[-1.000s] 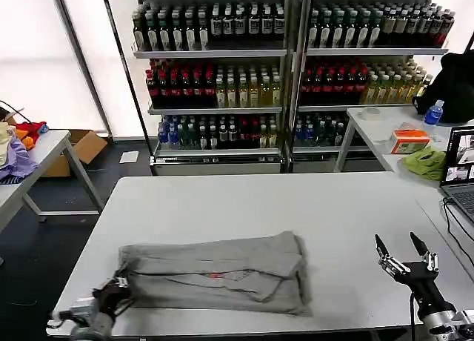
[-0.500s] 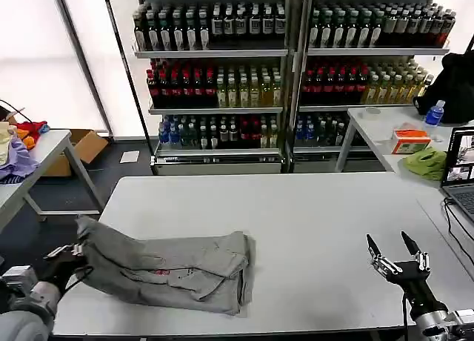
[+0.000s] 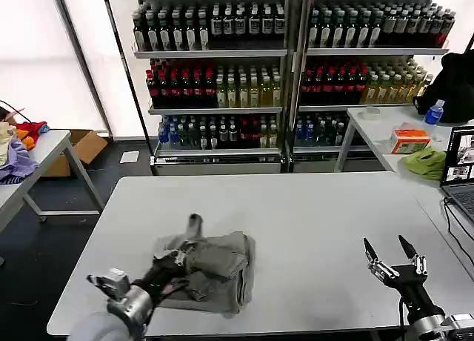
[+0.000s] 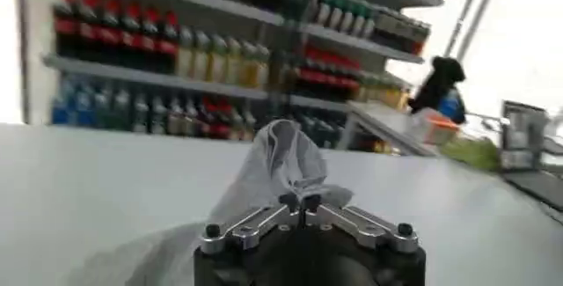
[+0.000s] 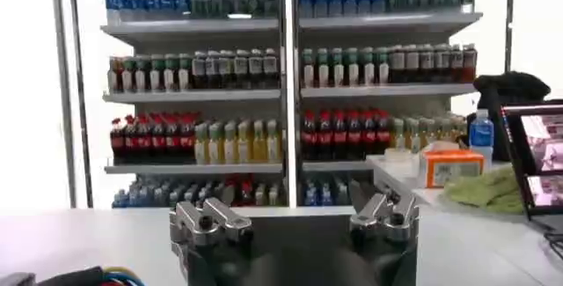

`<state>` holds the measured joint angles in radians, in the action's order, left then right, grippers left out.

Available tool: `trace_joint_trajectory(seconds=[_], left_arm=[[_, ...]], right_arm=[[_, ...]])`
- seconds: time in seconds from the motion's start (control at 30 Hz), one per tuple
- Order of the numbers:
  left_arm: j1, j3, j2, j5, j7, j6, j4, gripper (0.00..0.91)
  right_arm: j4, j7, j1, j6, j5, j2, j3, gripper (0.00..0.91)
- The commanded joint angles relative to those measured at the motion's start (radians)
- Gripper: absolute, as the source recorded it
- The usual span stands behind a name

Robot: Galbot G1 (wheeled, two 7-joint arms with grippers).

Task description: Fold and organize the clothes.

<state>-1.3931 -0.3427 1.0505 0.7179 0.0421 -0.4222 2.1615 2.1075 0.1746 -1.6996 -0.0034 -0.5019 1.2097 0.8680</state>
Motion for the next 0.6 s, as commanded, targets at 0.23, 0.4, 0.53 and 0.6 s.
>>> trace_joint_trajectory(seconds=[0.23,0.4,0.53,0.6], left_arm=[[0.195,0.258,0.065,-0.117,-0.013,0.026,-0.251,0.907],[0.099,0.161,0.031,-0.072,-0.008,0.004,-0.071,0.907],[0.041,0.041,-0.001,-0.024,0.012,-0.017,0.060,0.907],[0.012,-0.080,0.000,-0.023,0.018,-0.009,0.102,0.907]], right_arm=[[0.020,0.005,0.001,-0.013,0.016,0.003,-0.034,0.907],[0.020,0.008,0.004,-0.017,0.016,0.003,-0.041,0.907],[0.016,0.010,0.008,-0.021,0.021,0.005,-0.057,0.907],[0.017,0.010,0.009,-0.022,0.024,0.007,-0.068,0.907]])
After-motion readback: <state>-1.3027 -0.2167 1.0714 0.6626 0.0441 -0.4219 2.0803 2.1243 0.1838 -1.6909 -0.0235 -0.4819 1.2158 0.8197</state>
